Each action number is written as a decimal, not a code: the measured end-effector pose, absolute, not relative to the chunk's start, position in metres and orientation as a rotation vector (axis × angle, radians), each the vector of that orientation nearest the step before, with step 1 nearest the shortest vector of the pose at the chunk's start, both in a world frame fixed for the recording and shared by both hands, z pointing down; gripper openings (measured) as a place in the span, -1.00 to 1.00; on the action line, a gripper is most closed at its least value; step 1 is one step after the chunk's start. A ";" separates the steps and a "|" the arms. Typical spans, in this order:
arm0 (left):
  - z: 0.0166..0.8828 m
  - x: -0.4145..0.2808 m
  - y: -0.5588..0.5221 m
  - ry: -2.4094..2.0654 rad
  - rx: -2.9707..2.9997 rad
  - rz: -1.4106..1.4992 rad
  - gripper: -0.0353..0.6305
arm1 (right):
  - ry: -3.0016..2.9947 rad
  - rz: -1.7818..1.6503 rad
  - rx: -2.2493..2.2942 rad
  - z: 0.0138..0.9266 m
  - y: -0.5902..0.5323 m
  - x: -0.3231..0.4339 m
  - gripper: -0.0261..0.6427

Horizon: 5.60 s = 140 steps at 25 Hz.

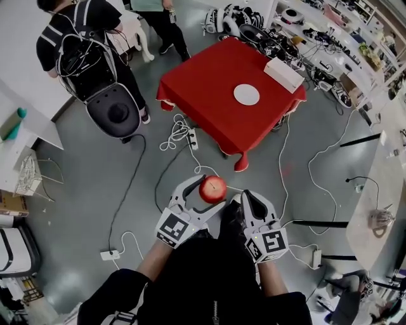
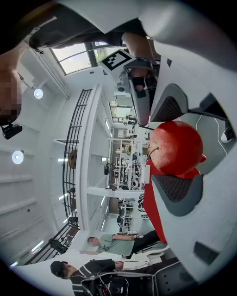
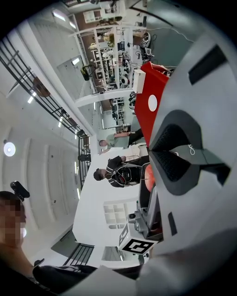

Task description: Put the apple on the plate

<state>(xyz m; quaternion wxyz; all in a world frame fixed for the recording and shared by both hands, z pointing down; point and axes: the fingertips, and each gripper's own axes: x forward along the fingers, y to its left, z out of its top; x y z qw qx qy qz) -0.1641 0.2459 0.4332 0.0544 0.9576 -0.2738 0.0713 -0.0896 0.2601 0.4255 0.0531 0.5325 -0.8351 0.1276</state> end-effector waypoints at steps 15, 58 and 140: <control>0.426 -0.070 0.125 -0.874 2.933 0.282 0.18 | -2.581 0.448 1.522 0.421 0.132 0.001 -0.89; 0.507 0.053 -0.181 -0.867 2.896 0.320 0.18 | -2.410 0.540 1.621 0.433 -0.079 0.137 -0.89; 0.489 0.047 -0.088 -1.072 2.829 0.282 -0.88 | -2.571 0.514 1.513 0.434 -0.022 0.129 -0.89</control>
